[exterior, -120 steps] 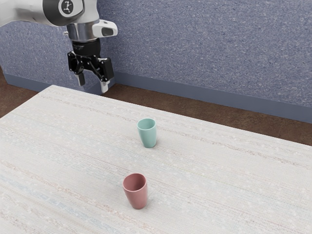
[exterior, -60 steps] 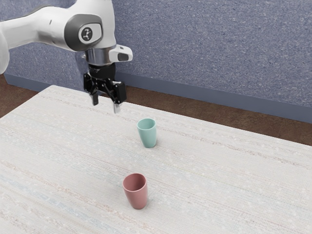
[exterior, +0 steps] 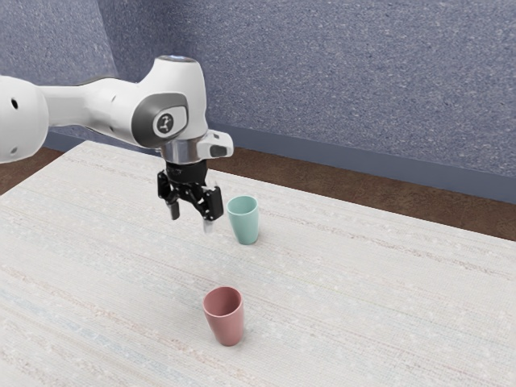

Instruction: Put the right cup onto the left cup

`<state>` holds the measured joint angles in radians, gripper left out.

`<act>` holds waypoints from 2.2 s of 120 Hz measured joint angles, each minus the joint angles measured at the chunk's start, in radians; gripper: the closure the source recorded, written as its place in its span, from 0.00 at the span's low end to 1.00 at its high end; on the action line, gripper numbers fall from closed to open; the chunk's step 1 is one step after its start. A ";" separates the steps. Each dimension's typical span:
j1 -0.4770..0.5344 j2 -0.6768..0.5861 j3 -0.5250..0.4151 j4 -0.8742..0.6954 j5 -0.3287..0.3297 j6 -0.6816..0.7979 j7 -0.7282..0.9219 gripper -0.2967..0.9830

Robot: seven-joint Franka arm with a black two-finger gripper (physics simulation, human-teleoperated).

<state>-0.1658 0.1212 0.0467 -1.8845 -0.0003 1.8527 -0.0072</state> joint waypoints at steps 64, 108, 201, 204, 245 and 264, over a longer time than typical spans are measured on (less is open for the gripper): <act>-0.018 -0.192 -0.062 -0.286 -0.030 0.150 -0.016 0.23; -0.058 -0.162 -0.083 -0.345 -0.034 0.207 -0.089 0.23; -0.063 -0.009 -0.084 -0.331 -0.045 0.306 -0.169 0.23; -0.062 -0.008 -0.084 -0.331 -0.045 0.308 -0.170 0.23; -0.047 -0.005 -0.083 -0.331 -0.047 0.320 -0.182 0.25; -0.047 -0.004 -0.083 -0.331 -0.047 0.321 -0.186 0.34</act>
<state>-0.2131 0.1173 -0.0362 -2.2154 -0.0472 2.1740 -0.1933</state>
